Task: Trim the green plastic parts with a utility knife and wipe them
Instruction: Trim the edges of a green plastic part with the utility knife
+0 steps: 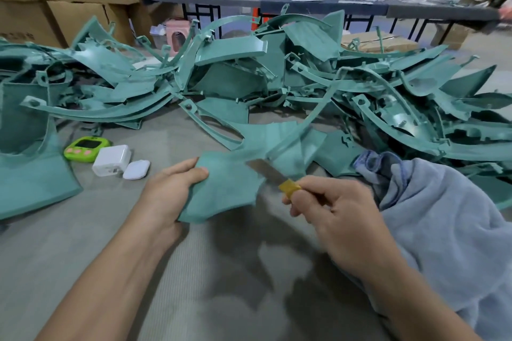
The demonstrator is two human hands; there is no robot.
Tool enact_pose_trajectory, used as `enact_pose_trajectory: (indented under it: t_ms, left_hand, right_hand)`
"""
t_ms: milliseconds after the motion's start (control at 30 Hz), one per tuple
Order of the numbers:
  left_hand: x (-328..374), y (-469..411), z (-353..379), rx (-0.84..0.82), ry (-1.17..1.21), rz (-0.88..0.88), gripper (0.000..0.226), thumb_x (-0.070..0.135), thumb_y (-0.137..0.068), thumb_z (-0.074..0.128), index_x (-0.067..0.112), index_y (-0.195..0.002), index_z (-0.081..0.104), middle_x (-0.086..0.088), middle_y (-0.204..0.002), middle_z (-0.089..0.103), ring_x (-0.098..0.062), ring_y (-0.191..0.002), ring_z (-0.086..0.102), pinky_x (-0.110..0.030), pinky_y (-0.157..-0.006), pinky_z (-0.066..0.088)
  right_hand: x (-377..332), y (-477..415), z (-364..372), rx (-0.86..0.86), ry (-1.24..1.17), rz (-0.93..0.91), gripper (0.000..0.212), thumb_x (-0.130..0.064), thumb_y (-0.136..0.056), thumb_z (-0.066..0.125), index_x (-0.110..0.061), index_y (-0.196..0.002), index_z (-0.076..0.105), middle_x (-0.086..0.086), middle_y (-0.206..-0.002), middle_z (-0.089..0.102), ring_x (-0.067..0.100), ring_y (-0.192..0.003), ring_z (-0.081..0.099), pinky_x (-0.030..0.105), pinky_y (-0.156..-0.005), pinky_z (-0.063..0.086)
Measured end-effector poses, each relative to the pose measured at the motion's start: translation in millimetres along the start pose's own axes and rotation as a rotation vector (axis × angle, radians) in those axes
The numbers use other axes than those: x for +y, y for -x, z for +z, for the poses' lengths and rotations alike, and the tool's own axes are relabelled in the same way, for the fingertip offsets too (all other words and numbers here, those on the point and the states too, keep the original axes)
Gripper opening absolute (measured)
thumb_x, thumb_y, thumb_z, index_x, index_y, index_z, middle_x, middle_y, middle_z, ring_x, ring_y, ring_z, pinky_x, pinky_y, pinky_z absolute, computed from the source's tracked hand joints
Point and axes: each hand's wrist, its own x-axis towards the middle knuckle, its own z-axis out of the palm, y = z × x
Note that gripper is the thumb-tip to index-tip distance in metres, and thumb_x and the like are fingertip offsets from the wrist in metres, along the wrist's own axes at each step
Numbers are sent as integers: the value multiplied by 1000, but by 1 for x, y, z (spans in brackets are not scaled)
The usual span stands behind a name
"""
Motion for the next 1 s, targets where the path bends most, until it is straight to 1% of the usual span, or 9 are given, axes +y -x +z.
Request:
enact_pose_trajectory:
  t_ms: [133, 300, 433, 567, 667, 800, 867, 933, 1000]
  left_hand:
    - [-1, -3, -4, -19, 25, 10, 26, 1, -91, 65, 13, -111, 76, -14, -99, 79, -30, -80, 77, -35, -57, 60]
    - [0, -8, -5, 4, 13, 32, 23, -1, -90, 66, 15, -101, 78, -13, -93, 79, -27, -72, 77, -34, -50, 57]
    - [-3, -9, -6, 3, 10, 31, 22, 0, -90, 67, 15, -101, 78, -13, -94, 79, -28, -76, 78, -34, -54, 60]
    - [-4, -10, -8, 23, -6, 45, 23, 1, -89, 70, 16, -105, 77, -11, -93, 79, -28, -75, 78, -34, -54, 59]
    - [-5, -10, -8, 3, 3, 51, 23, 1, -90, 69, 15, -105, 77, -12, -94, 79, -27, -76, 78, -32, -55, 59]
    - [-3, -9, -7, -30, -8, 69, 24, 1, -91, 68, 15, -108, 76, -11, -97, 79, -25, -76, 77, -31, -55, 60]
    - [-3, -8, -7, -72, -25, 77, 25, 1, -91, 67, 15, -111, 75, -11, -101, 79, -27, -83, 78, -33, -63, 61]
    - [-4, -6, -5, -124, -47, 87, 27, 1, -91, 67, 15, -113, 75, -11, -104, 79, -29, -89, 77, -35, -69, 62]
    - [-5, -5, -4, -152, -50, 95, 27, 0, -91, 67, 16, -112, 76, -11, -104, 79, -28, -89, 77, -33, -66, 62]
  right_hand:
    - [-2, 1, 6, -128, 164, 15, 22, -30, -97, 62, -18, -78, 62, -1, -65, 58, 14, -62, 52, 25, -56, 39]
    - [7, -4, 1, 55, 136, 99, 30, -24, -97, 63, -15, -68, 58, 1, -61, 56, 9, -53, 45, 30, -55, 36]
    - [9, -5, 0, -99, 169, 48, 23, -22, -97, 64, -16, -75, 63, 0, -64, 57, 12, -59, 48, 25, -55, 36]
    - [18, -8, -2, 55, 102, 80, 22, -21, -96, 65, -18, -74, 65, -1, -59, 56, 12, -54, 46, 30, -53, 36]
    - [18, -7, 1, -132, 108, 81, 23, -26, -97, 64, -29, -74, 66, -3, -62, 59, 9, -55, 49, 27, -54, 39]
    - [27, -15, -1, 97, 21, 184, 28, -21, -97, 63, -24, -69, 67, 1, -56, 55, 6, -48, 41, 23, -49, 31]
    - [27, -16, -5, 73, -56, 167, 28, -19, -98, 63, -25, -72, 69, 5, -58, 56, 5, -48, 40, 21, -47, 31]
    - [26, -15, -4, -37, 12, 127, 24, -21, -98, 63, -25, -75, 68, 3, -62, 59, 5, -50, 43, 24, -49, 34]
    - [29, -15, 0, -57, 142, 122, 24, -22, -97, 63, -21, -73, 65, 0, -63, 58, 7, -53, 45, 26, -53, 36]
